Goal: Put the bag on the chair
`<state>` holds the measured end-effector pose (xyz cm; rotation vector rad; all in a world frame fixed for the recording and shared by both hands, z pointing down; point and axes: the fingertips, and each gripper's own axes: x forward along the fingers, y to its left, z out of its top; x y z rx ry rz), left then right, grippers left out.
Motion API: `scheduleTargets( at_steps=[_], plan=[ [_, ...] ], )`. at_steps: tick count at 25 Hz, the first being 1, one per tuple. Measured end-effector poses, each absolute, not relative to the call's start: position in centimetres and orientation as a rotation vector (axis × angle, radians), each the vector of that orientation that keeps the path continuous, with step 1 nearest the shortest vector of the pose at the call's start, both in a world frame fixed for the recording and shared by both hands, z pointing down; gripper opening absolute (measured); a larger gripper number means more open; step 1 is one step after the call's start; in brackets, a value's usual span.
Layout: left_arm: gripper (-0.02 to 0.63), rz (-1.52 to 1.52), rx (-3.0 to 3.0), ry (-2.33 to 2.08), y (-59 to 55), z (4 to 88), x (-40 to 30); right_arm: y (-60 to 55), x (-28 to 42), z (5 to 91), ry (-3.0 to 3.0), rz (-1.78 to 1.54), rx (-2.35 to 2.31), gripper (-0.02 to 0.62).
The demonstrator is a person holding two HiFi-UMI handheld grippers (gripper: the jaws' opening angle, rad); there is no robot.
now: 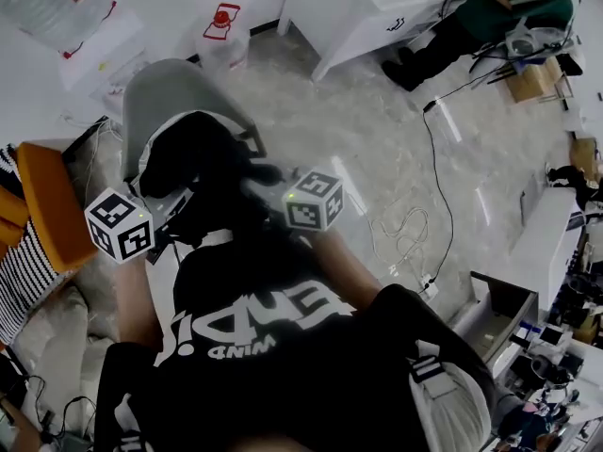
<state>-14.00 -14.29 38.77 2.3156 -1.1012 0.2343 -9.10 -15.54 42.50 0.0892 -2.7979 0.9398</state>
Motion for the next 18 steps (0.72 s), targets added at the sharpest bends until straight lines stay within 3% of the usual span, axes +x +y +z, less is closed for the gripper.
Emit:
scheduleTargets(
  at_steps=[18],
  plan=[
    [0.074, 0.241, 2.311, -1.009, -23.0, 40.4, -15.5, -23.5, -10.7, 44.2, -2.797, 1.008, 0.131, 0.041]
  ],
)
